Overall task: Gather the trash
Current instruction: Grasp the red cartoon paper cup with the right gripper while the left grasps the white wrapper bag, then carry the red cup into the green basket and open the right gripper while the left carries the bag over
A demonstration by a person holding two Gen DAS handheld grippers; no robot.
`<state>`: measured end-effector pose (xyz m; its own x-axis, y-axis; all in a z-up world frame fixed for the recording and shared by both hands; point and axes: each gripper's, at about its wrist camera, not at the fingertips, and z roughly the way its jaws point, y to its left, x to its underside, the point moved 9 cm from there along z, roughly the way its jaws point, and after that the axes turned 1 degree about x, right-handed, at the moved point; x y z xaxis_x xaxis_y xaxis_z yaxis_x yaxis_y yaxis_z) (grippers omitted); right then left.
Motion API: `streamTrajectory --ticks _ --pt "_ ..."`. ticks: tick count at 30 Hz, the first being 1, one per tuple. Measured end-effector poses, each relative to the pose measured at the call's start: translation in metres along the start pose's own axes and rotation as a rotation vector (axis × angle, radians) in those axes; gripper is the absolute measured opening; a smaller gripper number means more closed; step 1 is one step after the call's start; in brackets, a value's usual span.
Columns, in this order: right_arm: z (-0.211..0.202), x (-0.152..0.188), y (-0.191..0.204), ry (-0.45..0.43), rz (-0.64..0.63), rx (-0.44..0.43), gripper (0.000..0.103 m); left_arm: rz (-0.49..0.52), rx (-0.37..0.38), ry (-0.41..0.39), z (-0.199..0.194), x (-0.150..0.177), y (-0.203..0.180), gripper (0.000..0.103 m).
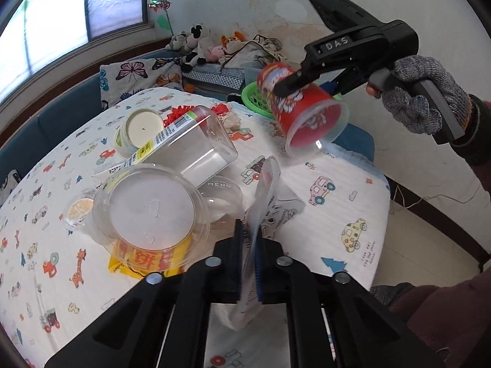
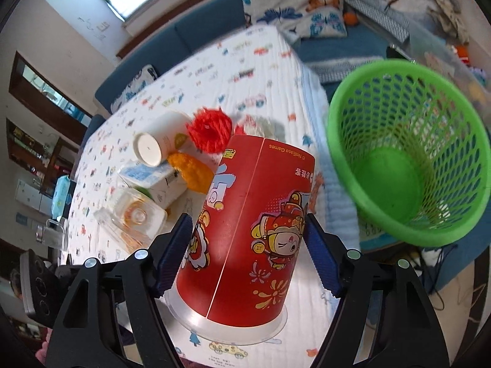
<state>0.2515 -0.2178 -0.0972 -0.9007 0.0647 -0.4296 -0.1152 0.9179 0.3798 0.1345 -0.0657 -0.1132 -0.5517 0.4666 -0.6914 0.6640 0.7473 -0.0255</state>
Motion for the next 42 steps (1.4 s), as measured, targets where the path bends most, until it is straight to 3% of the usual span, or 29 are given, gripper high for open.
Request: streamTrajectory --ticks 8,17,22,31,42 --pt "-0.031 -0.026 -0.029 -0.093 0.065 0.003 0.073 -0.008 0.068 -0.076 -0.027 -0.027 -0.028 0.003" --pt "-0.043 -0.064 -0.128 -0.175 0.163 0.193 0.073 -0.061 0.104 -0.163 -0.03 -0.093 -0.028 0.003" --pt "-0.01 -0.063 -0.175 -0.101 0.177 0.276 0.073 -0.086 0.094 -0.188 -0.018 -0.129 -0.022 0.003" --pt "0.048 -0.048 -0.222 0.018 0.231 0.274 0.074 -0.119 0.08 -0.164 0.02 -0.173 -0.015 0.003" --pt "0.028 -0.052 -0.235 -0.024 0.223 0.253 0.074 -0.159 0.106 -0.1 0.077 -0.206 -0.022 0.003"
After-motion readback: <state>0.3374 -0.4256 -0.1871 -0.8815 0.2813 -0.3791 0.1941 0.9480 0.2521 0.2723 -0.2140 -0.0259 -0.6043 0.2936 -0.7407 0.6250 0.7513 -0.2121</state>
